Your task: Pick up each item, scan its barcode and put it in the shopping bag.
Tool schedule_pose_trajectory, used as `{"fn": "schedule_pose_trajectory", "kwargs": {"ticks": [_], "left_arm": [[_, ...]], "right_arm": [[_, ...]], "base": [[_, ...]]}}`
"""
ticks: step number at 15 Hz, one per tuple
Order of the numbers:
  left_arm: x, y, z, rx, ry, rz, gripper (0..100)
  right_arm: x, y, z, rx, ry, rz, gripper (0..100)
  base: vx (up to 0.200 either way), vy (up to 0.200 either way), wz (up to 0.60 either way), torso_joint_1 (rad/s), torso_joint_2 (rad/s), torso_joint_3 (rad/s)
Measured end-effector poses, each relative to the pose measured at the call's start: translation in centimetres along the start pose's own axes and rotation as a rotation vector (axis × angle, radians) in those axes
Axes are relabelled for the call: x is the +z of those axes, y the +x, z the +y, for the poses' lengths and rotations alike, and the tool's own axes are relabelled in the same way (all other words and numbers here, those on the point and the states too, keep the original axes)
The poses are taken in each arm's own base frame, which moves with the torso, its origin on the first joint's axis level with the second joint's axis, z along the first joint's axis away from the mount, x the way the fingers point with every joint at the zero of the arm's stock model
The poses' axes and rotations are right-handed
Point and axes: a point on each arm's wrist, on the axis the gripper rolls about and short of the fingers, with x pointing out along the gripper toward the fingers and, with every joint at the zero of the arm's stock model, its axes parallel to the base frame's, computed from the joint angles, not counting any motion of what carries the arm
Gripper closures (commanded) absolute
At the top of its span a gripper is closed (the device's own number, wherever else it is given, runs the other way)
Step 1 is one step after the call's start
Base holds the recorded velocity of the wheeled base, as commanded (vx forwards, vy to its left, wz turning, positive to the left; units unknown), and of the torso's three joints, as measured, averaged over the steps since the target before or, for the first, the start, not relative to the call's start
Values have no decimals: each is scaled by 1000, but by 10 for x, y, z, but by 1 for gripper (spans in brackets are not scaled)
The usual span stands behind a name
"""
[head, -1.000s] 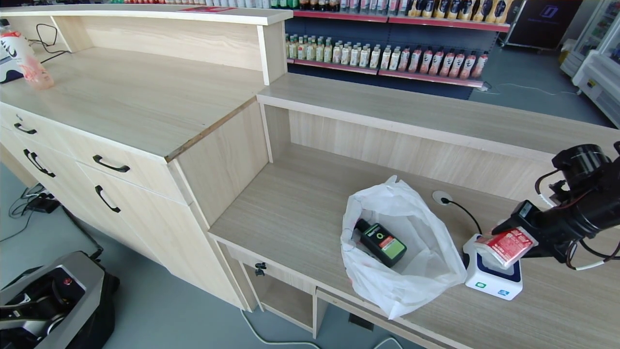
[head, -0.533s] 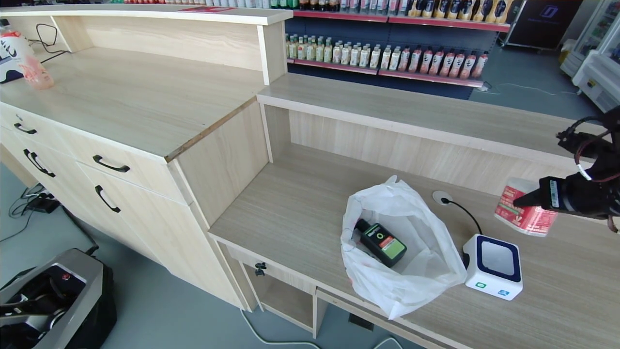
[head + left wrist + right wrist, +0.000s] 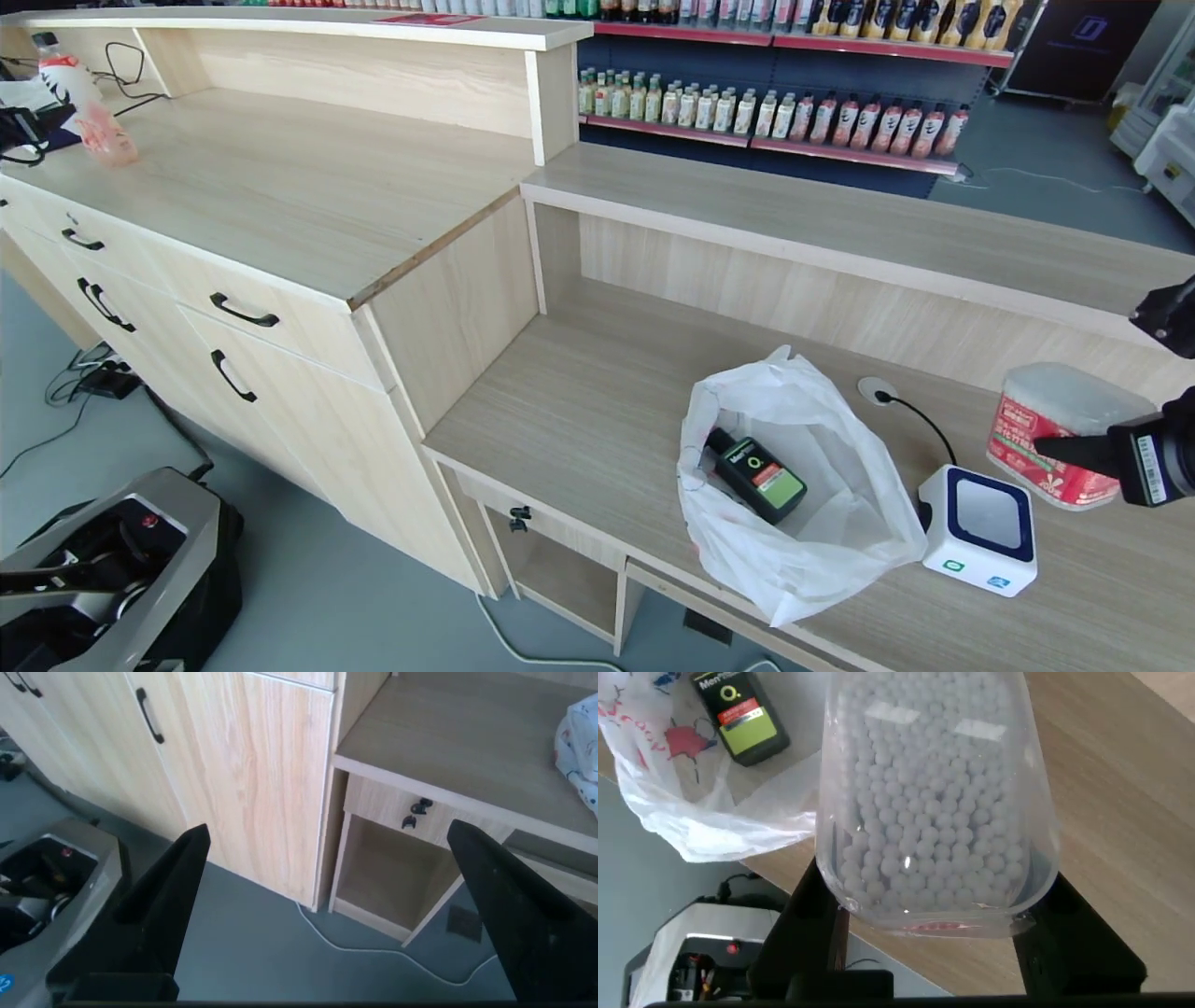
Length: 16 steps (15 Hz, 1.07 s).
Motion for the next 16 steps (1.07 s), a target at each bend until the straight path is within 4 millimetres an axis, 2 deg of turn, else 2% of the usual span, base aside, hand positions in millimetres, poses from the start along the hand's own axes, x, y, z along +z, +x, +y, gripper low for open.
{"fn": "schedule_pose_trajectory", "kwargs": {"ticks": [1, 3, 6, 9, 11, 13, 16], "left_arm": [[0, 0, 0, 0, 0, 0, 0], [0, 0, 0, -1, 0, -1, 0], [0, 0, 0, -1, 0, 0, 0], [0, 0, 0, -1, 0, 0, 0], [0, 0, 0, -1, 0, 0, 0], [0, 0, 0, -1, 0, 0, 0], [0, 0, 0, 0, 0, 0, 0]], "right_arm": [[-2, -3, 4, 12, -8, -6, 100], [-6, -7, 7, 20, -12, -4, 100], [-10, 0, 2, 2, 5, 16, 100], [0, 23, -12, -37, 14, -89, 100], [2, 46, -19, 41, -14, -174, 100], [-10, 65, -26, 164, -105, -177, 100], [-39, 78, -37, 253, -171, -109, 100]], "base": [[0, 0, 600, 12, 7, 2], [0, 0, 0, 0, 0, 0], [0, 0, 0, 0, 0, 0], [0, 0, 0, 0, 0, 0], [0, 0, 0, 0, 0, 0], [0, 0, 0, 0, 0, 0], [0, 0, 0, 0, 0, 0]]}}
